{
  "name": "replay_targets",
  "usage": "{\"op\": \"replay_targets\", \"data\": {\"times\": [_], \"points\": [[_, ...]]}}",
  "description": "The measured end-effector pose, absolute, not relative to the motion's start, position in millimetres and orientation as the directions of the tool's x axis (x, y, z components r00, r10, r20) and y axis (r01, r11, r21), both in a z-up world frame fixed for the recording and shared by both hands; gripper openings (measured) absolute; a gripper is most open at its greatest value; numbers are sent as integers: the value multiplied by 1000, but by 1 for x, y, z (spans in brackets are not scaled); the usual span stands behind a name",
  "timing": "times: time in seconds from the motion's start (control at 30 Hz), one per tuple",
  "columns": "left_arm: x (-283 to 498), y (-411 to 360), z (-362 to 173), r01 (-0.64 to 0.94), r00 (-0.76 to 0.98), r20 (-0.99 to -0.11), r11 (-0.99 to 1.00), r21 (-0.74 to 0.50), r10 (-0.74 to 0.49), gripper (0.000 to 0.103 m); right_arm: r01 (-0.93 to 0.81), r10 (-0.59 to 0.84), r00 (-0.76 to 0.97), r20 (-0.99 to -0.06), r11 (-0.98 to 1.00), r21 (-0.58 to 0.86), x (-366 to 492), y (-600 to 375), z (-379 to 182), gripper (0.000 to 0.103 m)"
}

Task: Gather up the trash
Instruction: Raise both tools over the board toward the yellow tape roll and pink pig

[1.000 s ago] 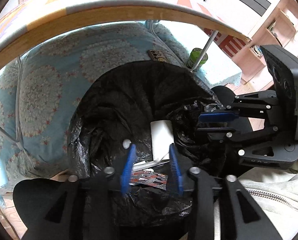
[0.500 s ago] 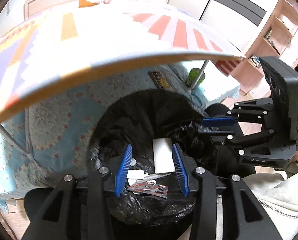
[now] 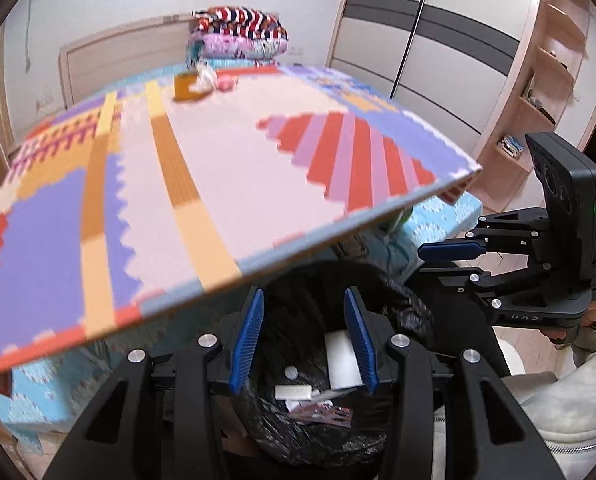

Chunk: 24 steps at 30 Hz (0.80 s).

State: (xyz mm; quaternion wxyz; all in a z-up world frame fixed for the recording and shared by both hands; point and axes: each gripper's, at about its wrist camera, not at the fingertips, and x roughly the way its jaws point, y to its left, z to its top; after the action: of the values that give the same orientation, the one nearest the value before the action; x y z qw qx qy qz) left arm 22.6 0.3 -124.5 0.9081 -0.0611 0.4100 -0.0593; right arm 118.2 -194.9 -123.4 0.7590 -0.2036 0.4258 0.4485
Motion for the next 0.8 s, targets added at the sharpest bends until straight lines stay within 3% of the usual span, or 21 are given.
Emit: {"op": "replay_targets", "data": {"times": [0.4,0.47,0.63,0.8], "points": [[50,22,-81,58,722,-683,993,-99,-111,40,-851,559,308,-770,524,40,151,-179,-89,26],[56,27,-77,55,727,-679,994,-95,-105,48,-848,563,317,-763,528,37,157,-175,-85,26],[72,39,-68,49,739,-668,996,-69,-82,48,-842,578,334,-745,538,39,178,-164,-77,26],[93,58,-61,30,751,-658,998,-60,-62,48,-834,589,352,-727,550,42,199,-152,-70,35]]}}
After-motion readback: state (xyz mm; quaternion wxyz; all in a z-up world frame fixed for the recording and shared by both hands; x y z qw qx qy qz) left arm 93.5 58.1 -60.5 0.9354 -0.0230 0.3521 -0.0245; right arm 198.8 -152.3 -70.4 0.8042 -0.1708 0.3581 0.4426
